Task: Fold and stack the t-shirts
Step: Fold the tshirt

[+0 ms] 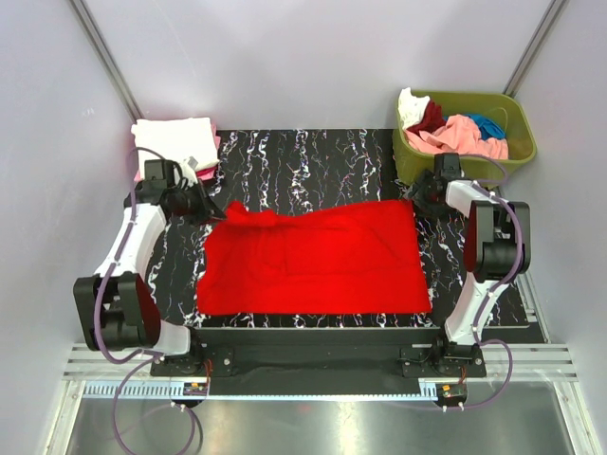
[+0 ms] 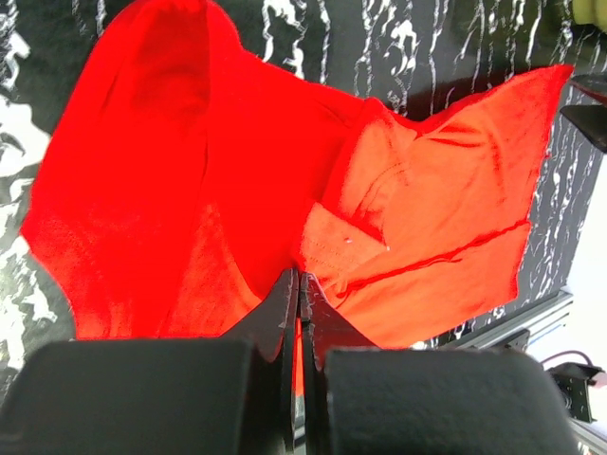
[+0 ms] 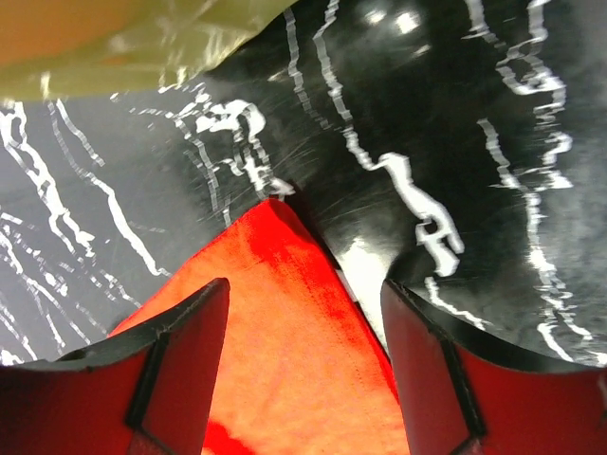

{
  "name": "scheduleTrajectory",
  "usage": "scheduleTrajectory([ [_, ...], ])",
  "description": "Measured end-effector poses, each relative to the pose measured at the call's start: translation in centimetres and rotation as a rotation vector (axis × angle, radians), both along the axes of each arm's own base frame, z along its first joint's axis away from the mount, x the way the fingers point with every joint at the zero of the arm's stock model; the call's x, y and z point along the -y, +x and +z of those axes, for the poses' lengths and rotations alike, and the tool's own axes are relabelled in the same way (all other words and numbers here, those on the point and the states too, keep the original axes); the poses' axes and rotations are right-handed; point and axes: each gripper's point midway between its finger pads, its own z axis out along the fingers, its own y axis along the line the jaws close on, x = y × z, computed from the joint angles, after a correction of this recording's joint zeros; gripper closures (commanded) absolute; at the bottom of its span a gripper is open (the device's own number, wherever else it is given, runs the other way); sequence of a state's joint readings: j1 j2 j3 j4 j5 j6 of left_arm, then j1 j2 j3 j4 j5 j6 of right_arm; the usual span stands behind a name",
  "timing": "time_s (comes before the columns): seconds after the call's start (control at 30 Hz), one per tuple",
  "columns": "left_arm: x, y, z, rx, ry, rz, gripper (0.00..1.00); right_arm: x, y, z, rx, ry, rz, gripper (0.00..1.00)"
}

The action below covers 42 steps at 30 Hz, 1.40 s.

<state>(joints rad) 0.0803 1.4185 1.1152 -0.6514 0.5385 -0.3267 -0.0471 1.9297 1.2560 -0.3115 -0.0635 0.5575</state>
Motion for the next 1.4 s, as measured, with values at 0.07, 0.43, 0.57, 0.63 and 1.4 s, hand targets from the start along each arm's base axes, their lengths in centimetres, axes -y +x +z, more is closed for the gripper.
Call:
scheduleTrajectory([
  [0.07, -0.6, -0.5, 0.0, 0.001, 0.007, 0.008, 1.00, -0.7, 0.0, 0.1, 0.003, 0.006, 0.017, 0.30],
  [0.43, -2.5, -1.9, -0.5, -0.032, 0.023, 0.050, 1.00, -7.1, 0.2, -0.2, 0.035, 0.019, 0.196, 0.34],
  [0.57, -2.7, -2.1, -0.7, -0.035, 0.027, 0.055, 1.00, -8.2, 0.8, -0.3, 0.047, 0.013, 0.247, 0.34],
  [0.63, -2.8, -2.1, -0.7, -0.036, 0.027, 0.058, 1.00, -8.5, 0.9, -0.2, 0.047, 0.012, 0.253, 0.34],
  [1.4, -3.7, -1.9, -0.8, -0.037, 0.042, 0.088, 1.00, -4.8, 0.0, 0.3, -0.156, -0.224, 0.245, 0.36],
])
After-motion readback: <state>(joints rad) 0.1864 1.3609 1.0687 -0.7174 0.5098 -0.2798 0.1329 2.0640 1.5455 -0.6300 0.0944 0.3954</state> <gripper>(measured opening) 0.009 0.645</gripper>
